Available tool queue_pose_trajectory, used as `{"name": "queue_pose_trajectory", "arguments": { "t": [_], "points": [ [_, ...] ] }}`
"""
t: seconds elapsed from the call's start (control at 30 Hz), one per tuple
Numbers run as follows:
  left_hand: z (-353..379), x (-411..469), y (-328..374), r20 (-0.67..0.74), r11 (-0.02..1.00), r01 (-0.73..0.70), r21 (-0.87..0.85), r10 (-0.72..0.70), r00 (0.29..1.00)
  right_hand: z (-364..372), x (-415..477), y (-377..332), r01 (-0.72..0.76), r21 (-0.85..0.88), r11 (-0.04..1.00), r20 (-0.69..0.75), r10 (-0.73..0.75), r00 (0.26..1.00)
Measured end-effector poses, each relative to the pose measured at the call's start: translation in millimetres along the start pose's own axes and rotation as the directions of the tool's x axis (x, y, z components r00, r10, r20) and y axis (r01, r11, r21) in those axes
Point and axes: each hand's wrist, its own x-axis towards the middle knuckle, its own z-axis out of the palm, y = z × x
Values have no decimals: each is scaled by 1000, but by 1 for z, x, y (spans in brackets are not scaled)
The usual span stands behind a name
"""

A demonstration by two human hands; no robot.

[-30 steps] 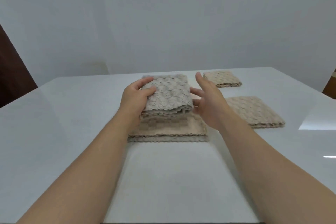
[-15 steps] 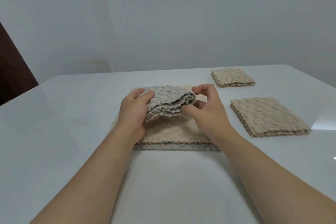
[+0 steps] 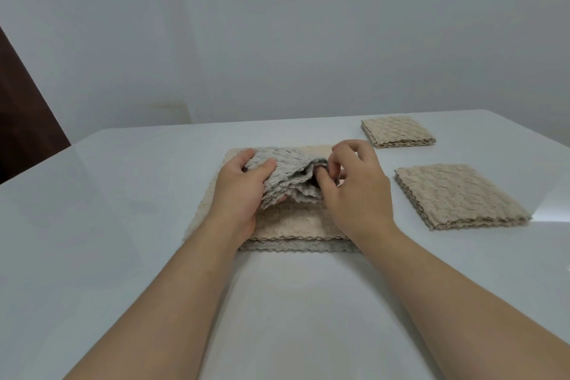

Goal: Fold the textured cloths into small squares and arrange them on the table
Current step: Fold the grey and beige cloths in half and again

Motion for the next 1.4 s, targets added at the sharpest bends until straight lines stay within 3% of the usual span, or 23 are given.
{"name": "queue_pose_trajectory", "arguments": {
  "t": [0.1, 0.33, 0.6, 0.73, 1.0, 1.17, 1.4],
  "points": [
    [0, 0, 0, 0, 1000, 12, -27, -12, 1000, -1, 1, 1, 110, -48, 993, -16, -111, 994],
    [-2, 1, 2, -25, 993, 44, -114, -47, 999, 1, 4, 8, 250, -79, 965, 111, -240, 964],
    [-2, 1, 1, -8, 999, -2, -41, 2, 1000, 4, 2, 12, 146, -196, 970, 302, -82, 950],
    [-1, 1, -1, -12, 999, -50, -6, 50, 999, 1, 3, 8, 107, -217, 970, 250, -51, 967],
    [1, -3, -2, 11, 996, -78, 39, 77, 997, -4, 5, 7, 103, -356, 929, 414, 58, 909],
    [0, -5, -1, -9, 992, -91, 84, 92, 996, -6, 4, 1, 55, -450, 892, 428, 161, 889],
    [-6, -1, 5, -61, 998, -37, 47, 40, 997, -11, 9, 0, 140, -498, 856, 431, 105, 896]
  ]
}}
